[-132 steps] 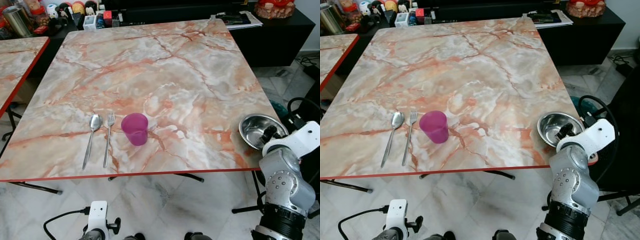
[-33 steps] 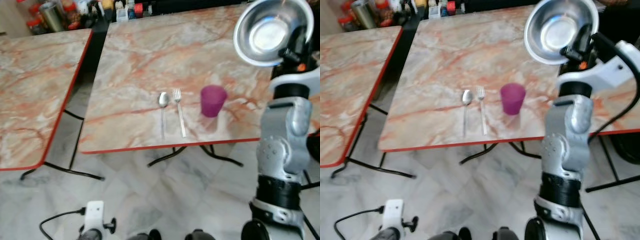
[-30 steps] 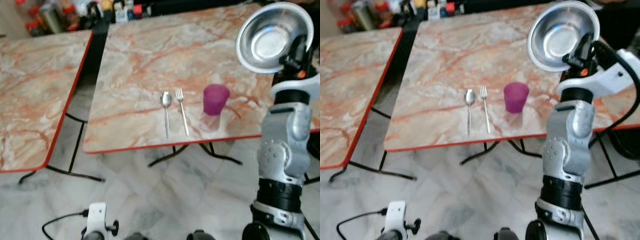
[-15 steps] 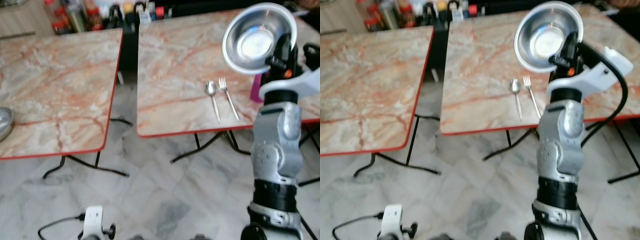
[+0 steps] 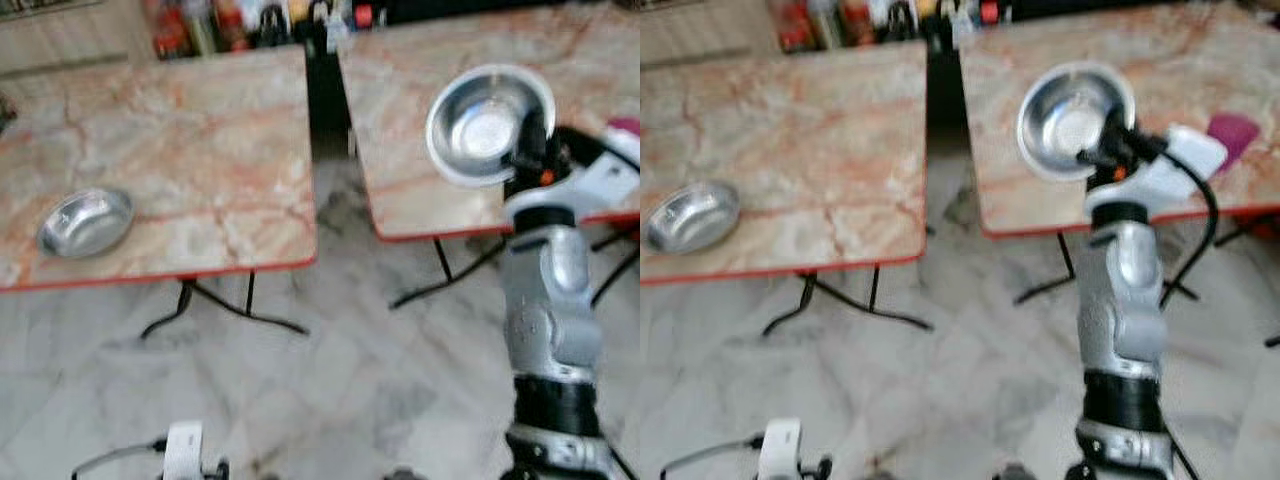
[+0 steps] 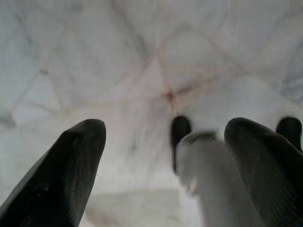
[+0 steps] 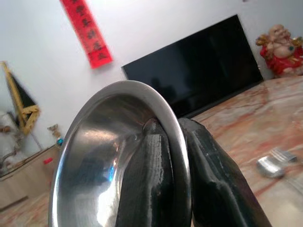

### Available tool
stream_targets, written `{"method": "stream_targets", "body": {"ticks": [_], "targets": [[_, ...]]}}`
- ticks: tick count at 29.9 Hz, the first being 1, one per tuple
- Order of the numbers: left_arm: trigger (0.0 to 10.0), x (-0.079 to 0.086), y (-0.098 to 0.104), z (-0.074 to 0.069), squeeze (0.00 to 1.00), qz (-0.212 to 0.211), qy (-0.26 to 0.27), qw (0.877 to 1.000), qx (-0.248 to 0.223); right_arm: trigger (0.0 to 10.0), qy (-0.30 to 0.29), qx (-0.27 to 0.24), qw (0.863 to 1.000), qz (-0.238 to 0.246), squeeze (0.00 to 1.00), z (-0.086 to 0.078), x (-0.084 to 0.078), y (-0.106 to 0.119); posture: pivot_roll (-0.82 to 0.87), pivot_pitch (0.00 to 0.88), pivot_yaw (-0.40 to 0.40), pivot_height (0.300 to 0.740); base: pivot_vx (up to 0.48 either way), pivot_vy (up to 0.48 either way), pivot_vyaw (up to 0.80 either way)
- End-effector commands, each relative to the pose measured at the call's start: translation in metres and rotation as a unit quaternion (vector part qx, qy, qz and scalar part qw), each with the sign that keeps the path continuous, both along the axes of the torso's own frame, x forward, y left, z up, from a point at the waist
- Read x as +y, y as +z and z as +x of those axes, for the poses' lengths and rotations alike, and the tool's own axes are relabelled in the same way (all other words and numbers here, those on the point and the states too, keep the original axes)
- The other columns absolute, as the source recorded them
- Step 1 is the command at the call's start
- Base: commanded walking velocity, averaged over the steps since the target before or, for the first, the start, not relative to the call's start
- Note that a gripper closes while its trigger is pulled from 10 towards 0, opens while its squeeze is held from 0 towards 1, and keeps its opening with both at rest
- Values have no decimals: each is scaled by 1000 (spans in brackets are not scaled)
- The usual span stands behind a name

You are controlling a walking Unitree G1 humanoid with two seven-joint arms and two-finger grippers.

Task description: Setting the table

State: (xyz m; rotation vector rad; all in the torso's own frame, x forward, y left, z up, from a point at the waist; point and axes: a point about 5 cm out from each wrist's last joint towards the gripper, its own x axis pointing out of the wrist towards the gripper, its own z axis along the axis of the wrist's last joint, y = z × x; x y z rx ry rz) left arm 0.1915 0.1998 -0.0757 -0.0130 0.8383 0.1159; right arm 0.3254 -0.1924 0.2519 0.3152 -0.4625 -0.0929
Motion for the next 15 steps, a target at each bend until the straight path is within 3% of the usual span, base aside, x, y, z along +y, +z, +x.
{"method": "stream_targets", "body": {"ticks": [1,13,15], "targets": [[10000,8,-6,-14,0,10,4,1000,25,10000,21,2,1000,-5,0,2,12,0,-87,164,65,740,0,480,0],[10000,4,-7,-14,0,11,2,999,31,10000,5,18,1000,-17,0,2,11,-5,-85,164,65,740,0,480,0],[10000,3,-7,-14,0,11,3,999,30,10000,-8,16,1000,-10,0,2,7,-4,-84,165,65,740,0,480,494]]}}
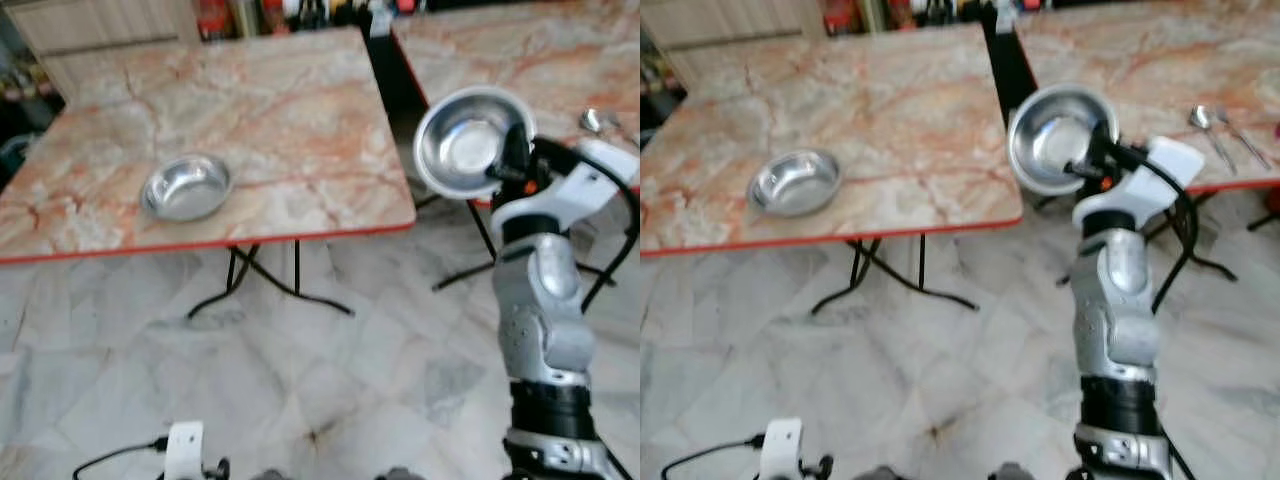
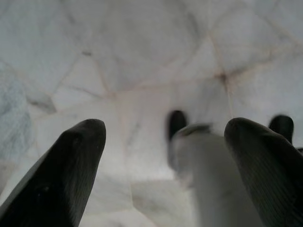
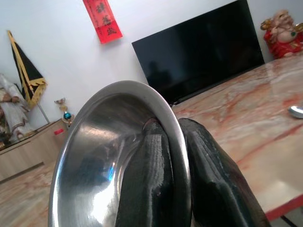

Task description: Setting the table

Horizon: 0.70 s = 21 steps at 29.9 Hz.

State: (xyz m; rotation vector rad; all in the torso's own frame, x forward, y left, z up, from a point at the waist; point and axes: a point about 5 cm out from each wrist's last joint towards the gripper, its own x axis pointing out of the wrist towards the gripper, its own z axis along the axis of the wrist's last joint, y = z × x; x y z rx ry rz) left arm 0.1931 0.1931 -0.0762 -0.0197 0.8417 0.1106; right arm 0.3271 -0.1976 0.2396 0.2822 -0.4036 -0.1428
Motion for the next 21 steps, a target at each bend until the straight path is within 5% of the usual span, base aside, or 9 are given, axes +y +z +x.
{"method": "stream_targets", "body": {"ticks": [1,15,21], "targets": [[10000,9,-7,-15,0,15,3,999,28,10000,15,-18,1000,0,0,1,12,8,-84,165,65,740,0,480,712],[10000,12,-5,-13,0,19,4,1000,23,10000,20,-14,1000,5,0,2,14,8,-81,162,67,740,0,480,96],[10000,18,-1,-7,0,25,4,1000,18,10000,20,-15,1000,11,0,3,13,8,-83,161,69,740,0,160,0]]}}
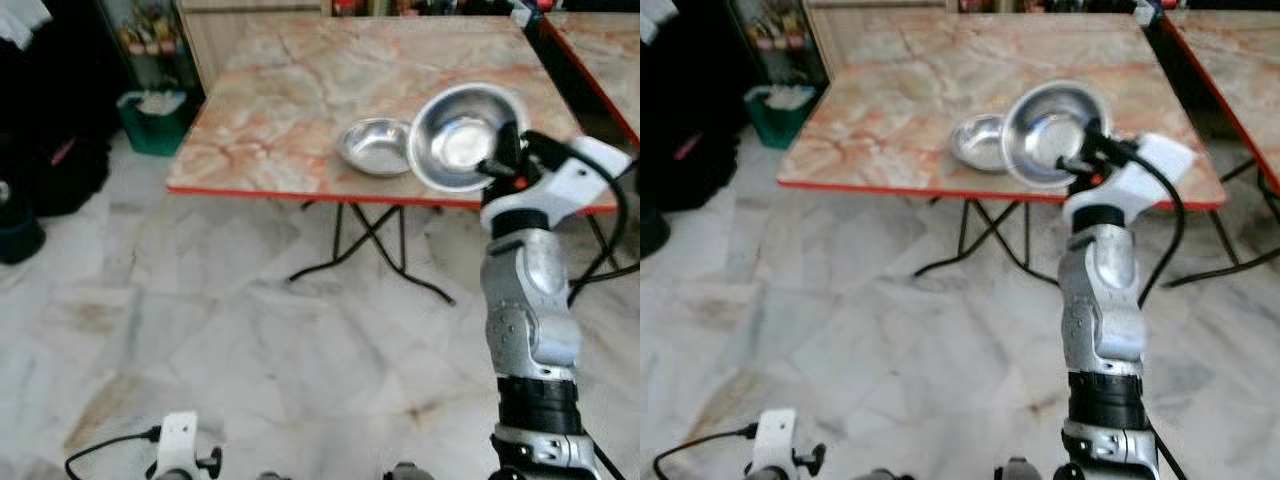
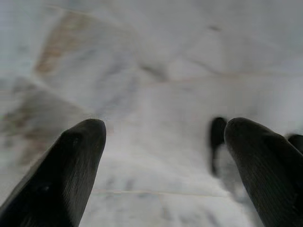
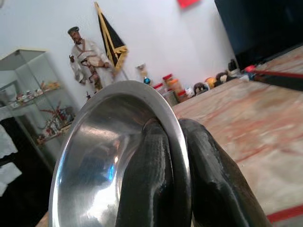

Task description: Setting the table

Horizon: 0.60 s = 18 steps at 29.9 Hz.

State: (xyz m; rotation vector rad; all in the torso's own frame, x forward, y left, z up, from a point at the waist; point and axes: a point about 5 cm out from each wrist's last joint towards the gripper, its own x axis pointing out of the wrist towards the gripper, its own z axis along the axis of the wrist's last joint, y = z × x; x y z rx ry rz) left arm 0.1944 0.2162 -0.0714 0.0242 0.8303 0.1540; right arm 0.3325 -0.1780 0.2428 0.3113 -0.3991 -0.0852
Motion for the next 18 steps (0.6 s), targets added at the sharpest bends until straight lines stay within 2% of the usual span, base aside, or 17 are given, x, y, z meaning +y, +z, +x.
{"method": "stream_targets", "body": {"ticks": [1,6,13,16,18], "targets": [[10000,-5,-6,-8,0,-4,-6,1000,22,10000,-11,-12,1000,3,0,-2,-7,5,-83,161,69,740,0,0,0],[10000,-5,-2,-1,0,-2,-8,1000,13,10000,-9,-10,1000,13,0,-2,-7,4,-76,170,69,740,0,0,0],[10000,-7,-1,1,0,-3,-11,1000,9,10000,-10,-10,1000,15,0,-2,-7,3,-72,175,68,740,0,0,0],[10000,-8,-1,1,0,-3,-12,1000,7,10000,-10,-7,1000,20,0,-1,-7,3,-73,176,69,740,250,0,0],[10000,-9,-1,1,0,-4,-13,1000,6,10000,-8,-5,1000,24,0,-1,-7,2,-71,178,68,740,261,0,-772]]}}
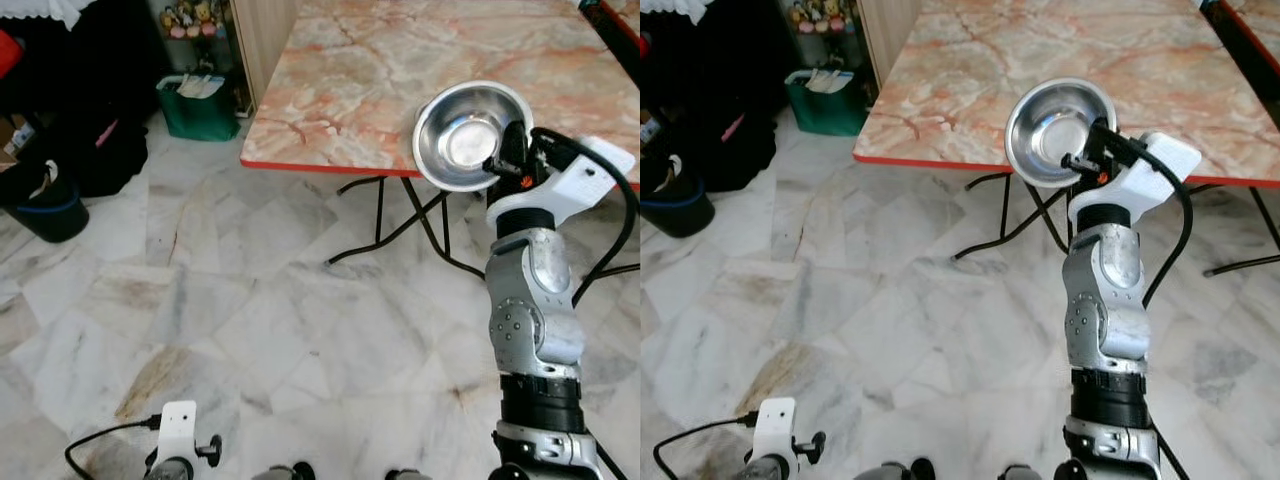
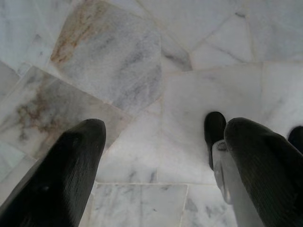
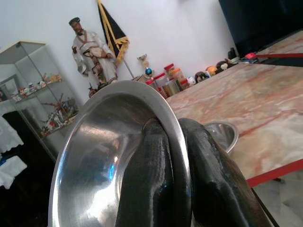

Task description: Setting the table

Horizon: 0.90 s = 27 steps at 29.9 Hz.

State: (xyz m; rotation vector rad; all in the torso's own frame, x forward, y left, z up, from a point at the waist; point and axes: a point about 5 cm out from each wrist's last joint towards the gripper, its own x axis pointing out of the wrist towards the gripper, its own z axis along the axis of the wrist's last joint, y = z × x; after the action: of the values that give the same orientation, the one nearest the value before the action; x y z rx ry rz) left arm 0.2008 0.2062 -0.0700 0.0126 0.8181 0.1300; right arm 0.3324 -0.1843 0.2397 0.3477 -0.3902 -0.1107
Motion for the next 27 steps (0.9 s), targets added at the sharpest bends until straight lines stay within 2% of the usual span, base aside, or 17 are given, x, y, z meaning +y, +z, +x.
{"method": "stream_targets", "body": {"ticks": [1,23,27], "targets": [[10000,1,-3,-5,0,5,-4,1000,13,10000,0,-11,1000,4,0,0,-1,6,-71,179,68,740,262,0,-769],[10000,-2,-2,-3,0,3,-8,1000,7,10000,-3,-19,1000,13,0,0,-3,9,-76,198,71,740,284,0,0],[10000,-3,0,0,0,5,-13,1000,1,10000,4,-21,1000,22,0,0,0,9,-76,175,72,740,337,0,-664]]}}
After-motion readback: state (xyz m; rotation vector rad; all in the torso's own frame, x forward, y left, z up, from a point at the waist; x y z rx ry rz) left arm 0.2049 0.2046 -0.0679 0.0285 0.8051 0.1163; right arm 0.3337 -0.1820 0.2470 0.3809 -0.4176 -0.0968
